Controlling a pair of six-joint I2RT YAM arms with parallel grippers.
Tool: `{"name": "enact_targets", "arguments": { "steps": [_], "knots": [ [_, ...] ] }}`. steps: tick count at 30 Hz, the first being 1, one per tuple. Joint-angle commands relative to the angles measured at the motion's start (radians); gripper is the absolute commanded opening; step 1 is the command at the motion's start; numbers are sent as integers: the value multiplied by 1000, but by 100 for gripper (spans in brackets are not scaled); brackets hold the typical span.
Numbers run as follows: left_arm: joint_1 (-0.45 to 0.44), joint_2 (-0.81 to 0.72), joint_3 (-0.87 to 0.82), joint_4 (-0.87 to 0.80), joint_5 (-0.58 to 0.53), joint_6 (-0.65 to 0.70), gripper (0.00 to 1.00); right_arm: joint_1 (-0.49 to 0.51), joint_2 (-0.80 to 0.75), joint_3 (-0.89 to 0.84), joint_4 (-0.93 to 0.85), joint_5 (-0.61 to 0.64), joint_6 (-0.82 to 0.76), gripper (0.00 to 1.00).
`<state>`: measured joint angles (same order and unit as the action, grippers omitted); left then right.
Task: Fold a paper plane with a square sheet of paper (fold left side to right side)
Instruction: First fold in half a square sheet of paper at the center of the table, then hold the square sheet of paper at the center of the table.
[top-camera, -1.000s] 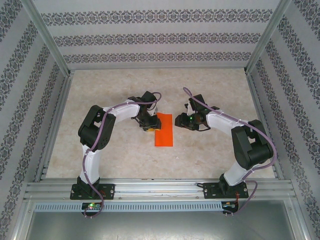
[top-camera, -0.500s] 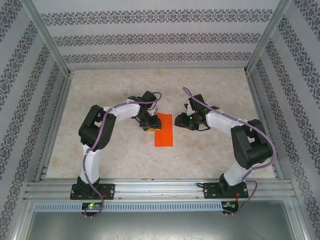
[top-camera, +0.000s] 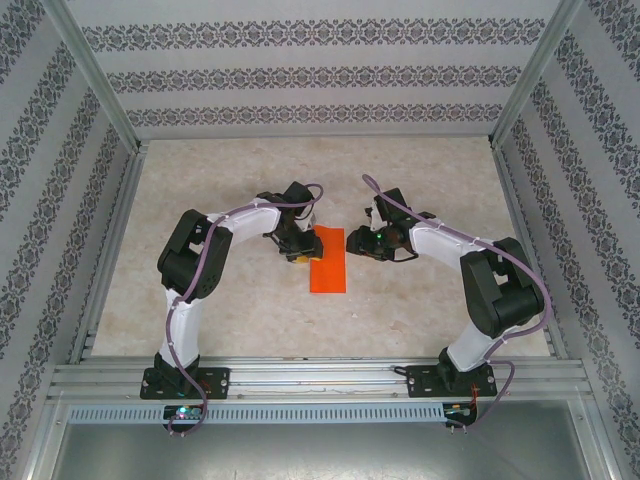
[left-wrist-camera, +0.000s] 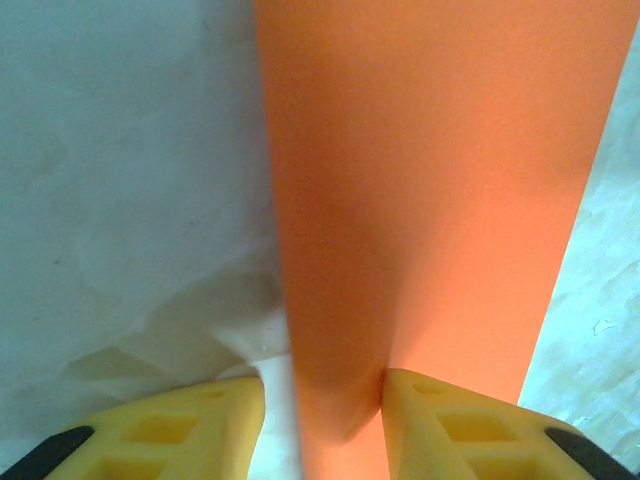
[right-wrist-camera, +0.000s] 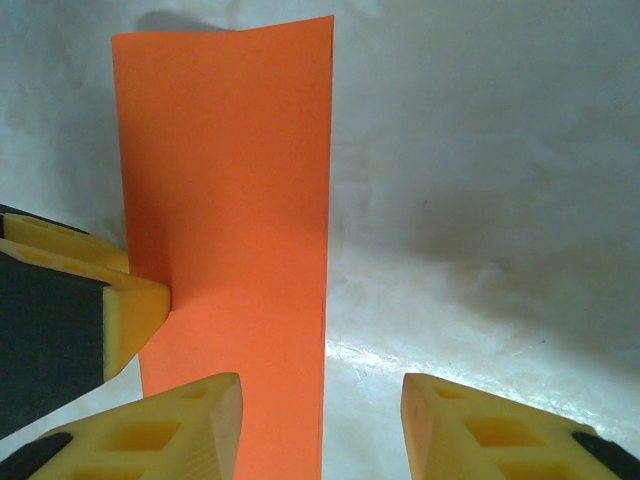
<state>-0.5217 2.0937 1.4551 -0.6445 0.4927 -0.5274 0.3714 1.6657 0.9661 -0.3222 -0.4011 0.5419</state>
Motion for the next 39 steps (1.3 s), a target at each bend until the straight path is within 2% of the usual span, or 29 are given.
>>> {"name": "enact_targets", "arguments": {
  "steps": [1,9,20,24,33,39],
  "knots": [
    [-38,136,-45,17,21,0,40,8,16,22,-8,-9,-14,46],
    [-40,140,-42,17,22,0,41,10,20,21,-8,-19,-12,46],
    [-39,141,-42,17,25,0,41,20,48,19,49,-93,31,43],
    [-41,142,-42,17,25,-2,41,27,68,27,79,-134,51,36],
    [-39,141,-45,19,21,-6,41,60,141,64,100,-164,70,5],
    [-39,140,-46,20,21,-5,41,66,196,62,92,-159,69,1]
  ]
}}
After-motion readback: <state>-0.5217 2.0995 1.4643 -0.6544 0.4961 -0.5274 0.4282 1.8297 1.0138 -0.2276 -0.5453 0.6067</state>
